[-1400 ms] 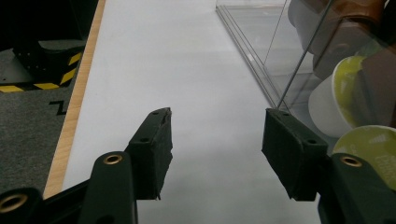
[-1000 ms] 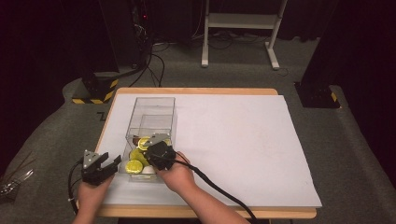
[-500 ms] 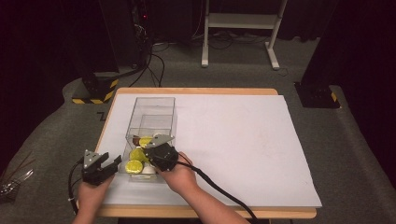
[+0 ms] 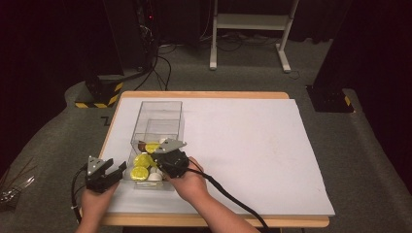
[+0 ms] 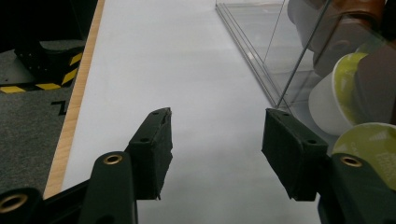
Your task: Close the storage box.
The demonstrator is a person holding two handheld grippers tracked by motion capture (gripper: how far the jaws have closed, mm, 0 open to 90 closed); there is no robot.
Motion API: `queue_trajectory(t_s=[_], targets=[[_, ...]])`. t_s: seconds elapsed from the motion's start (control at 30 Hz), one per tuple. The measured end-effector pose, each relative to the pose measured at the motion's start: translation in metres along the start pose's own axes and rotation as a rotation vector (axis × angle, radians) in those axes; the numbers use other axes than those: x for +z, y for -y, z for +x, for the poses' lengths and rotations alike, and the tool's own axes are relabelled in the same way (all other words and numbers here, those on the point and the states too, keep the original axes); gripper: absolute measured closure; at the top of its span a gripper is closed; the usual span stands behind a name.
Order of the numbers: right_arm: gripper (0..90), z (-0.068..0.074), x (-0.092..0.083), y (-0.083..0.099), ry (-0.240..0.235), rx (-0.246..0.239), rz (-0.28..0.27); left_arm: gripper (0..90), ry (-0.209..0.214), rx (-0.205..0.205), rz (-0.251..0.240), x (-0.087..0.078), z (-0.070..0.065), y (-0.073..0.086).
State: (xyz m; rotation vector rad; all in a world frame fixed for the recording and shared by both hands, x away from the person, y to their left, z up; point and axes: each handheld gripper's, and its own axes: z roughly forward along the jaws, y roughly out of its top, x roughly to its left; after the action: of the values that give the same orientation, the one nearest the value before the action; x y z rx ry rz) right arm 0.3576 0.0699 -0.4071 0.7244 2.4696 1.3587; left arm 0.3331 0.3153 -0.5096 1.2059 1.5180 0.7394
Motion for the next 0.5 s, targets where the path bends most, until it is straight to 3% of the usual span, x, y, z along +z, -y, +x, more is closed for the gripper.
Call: queue_trajectory(t_s=[0.5], targets=[[90.0,0.001,-0.013,-0.005,0.009,-0.007,-0.044,42.8,-0.008,0.013,0.009,0.001,-0.001,0.001]])
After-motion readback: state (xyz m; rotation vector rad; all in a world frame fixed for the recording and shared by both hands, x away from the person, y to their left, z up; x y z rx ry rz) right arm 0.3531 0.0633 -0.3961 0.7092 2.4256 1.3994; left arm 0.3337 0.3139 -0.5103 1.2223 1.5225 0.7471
